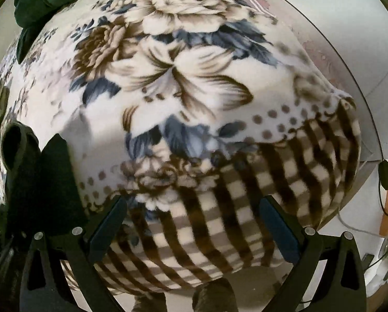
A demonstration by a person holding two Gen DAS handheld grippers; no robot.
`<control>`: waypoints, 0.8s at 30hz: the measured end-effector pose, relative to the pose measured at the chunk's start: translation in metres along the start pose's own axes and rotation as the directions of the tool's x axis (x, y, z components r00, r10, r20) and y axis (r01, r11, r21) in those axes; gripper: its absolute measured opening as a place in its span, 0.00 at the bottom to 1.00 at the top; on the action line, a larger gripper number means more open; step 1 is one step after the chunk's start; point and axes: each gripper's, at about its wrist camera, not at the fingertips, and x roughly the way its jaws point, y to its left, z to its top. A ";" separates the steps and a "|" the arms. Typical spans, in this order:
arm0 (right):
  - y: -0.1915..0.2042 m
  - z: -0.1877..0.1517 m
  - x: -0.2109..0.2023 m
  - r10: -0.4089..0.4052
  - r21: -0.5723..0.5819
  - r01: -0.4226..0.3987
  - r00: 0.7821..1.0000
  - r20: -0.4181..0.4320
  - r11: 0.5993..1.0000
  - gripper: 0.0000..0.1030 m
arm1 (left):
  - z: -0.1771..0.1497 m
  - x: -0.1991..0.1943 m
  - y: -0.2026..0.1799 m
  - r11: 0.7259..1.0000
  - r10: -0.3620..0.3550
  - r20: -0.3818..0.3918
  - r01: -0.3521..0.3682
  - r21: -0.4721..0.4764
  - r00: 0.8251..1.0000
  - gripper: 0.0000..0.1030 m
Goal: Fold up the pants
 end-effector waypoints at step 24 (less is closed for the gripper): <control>0.082 0.015 0.040 0.563 0.150 -0.544 0.810 -0.165 0.826 1.00 | -0.008 -0.020 0.099 0.920 0.388 -0.014 -0.388 -0.050 0.921 0.62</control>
